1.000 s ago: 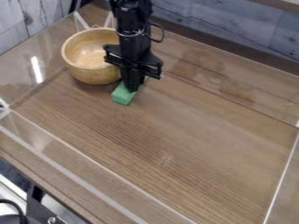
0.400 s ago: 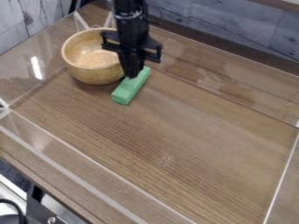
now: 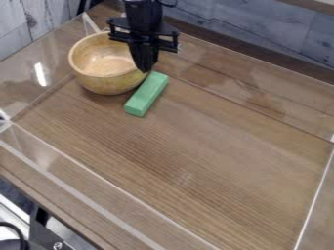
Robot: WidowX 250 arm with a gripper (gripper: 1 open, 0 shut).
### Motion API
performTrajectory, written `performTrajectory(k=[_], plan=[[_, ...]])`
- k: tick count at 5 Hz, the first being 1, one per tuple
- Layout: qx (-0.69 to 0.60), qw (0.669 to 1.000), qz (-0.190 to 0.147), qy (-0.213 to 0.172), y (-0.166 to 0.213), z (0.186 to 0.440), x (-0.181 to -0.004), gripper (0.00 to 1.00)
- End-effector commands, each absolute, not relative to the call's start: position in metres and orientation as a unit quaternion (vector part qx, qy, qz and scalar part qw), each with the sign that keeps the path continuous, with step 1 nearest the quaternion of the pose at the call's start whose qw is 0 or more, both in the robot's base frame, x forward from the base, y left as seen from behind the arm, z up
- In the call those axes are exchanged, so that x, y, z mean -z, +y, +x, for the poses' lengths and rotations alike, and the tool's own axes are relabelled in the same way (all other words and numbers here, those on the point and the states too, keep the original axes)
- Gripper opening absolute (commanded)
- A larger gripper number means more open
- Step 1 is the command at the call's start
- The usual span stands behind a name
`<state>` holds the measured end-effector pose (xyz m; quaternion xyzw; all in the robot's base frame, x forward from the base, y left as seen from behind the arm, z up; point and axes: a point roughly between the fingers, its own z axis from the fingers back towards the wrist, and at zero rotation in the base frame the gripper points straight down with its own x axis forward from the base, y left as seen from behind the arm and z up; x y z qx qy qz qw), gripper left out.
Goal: Put green stick into wooden bowl
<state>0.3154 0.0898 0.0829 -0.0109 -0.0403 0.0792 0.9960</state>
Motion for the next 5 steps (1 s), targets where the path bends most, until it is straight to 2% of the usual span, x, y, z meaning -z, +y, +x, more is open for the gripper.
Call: performTrajectory(k=[1,5], plan=[[-0.083,0.993,0.002,-0.086,0.095,0.324,-0.105,1.0],[-0.079,0.994,0.016,-0.075,0.094,0.322,-0.078,1.0]])
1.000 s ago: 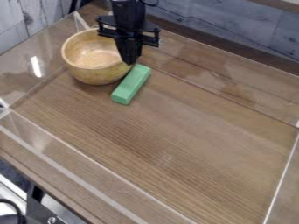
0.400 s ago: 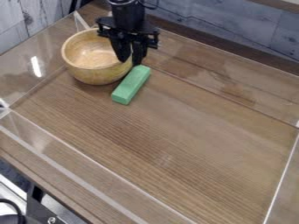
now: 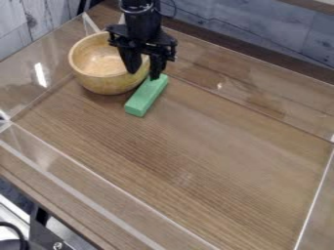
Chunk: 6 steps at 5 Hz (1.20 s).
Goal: Put green stick into wooden bowl
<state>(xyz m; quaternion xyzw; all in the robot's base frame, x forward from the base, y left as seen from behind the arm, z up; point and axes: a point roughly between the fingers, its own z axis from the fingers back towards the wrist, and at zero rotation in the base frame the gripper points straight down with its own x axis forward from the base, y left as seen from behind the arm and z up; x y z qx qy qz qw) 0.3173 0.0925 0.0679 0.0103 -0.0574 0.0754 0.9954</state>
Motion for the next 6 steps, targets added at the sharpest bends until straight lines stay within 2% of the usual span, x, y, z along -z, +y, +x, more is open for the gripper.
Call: performTrajectory(k=[1,4,5,6], plan=[[-0.078,0.994,0.02,-0.072,0.094,0.322,-0.072,1.0],[-0.079,0.994,0.04,-0.059,0.097,0.323,-0.04,1.0],[-0.08,0.994,0.04,-0.058,0.098,0.322,-0.036,0.0],[-0.081,0.994,0.038,-0.058,0.099,0.322,-0.037,0.0]])
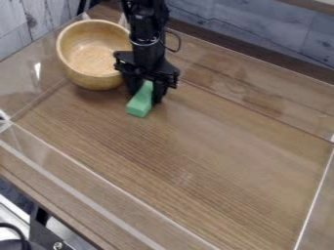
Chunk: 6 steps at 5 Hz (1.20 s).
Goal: Put green stick into wooden bowl
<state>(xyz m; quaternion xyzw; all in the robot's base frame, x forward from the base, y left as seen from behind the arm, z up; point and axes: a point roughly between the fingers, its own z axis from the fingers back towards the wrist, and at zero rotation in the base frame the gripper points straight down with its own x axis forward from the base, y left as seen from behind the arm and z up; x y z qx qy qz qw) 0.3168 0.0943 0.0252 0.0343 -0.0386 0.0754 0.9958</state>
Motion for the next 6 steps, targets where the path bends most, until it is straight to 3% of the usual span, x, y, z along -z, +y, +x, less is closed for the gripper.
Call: performTrajectory(k=[1,6], plan=[[-0.083,0.995,0.034,-0.053,0.099,0.32,-0.041,0.0],[-0.103,0.993,0.015,-0.047,0.107,0.316,-0.077,0.0]])
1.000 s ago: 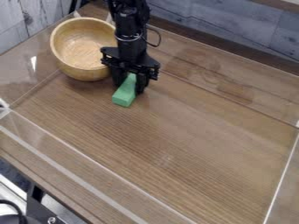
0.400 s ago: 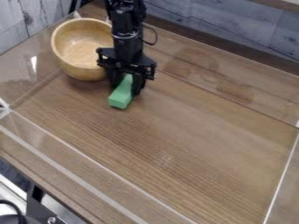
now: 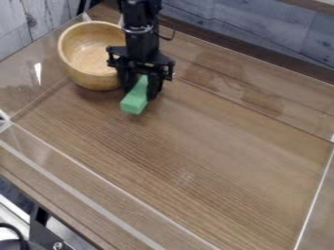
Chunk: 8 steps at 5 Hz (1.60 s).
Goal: Put green stick into wooden bowl
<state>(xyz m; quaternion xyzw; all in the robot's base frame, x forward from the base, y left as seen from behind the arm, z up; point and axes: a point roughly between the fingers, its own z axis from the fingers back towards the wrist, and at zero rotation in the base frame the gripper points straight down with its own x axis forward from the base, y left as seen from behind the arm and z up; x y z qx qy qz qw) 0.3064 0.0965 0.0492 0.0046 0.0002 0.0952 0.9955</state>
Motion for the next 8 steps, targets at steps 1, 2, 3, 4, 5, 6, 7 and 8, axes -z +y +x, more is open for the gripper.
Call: performTrajectory(k=[1,2,3,4,5,6,7,8], plan=[[-0.109,0.993,0.012,-0.051,0.108,0.317,-0.087,0.0],[-0.112,0.992,0.011,-0.056,0.111,0.318,-0.091,0.0],[-0.119,0.991,0.013,-0.064,0.118,0.32,-0.094,0.0],[-0.128,0.989,0.015,-0.07,0.13,0.322,-0.098,0.0],[-0.14,0.987,0.013,-0.078,0.142,0.317,-0.11,0.0],[-0.143,0.987,0.011,-0.079,0.145,0.315,-0.113,0.0],[-0.142,0.987,0.012,-0.078,0.146,0.313,-0.111,0.0],[-0.142,0.987,0.013,-0.078,0.148,0.312,-0.108,0.0]])
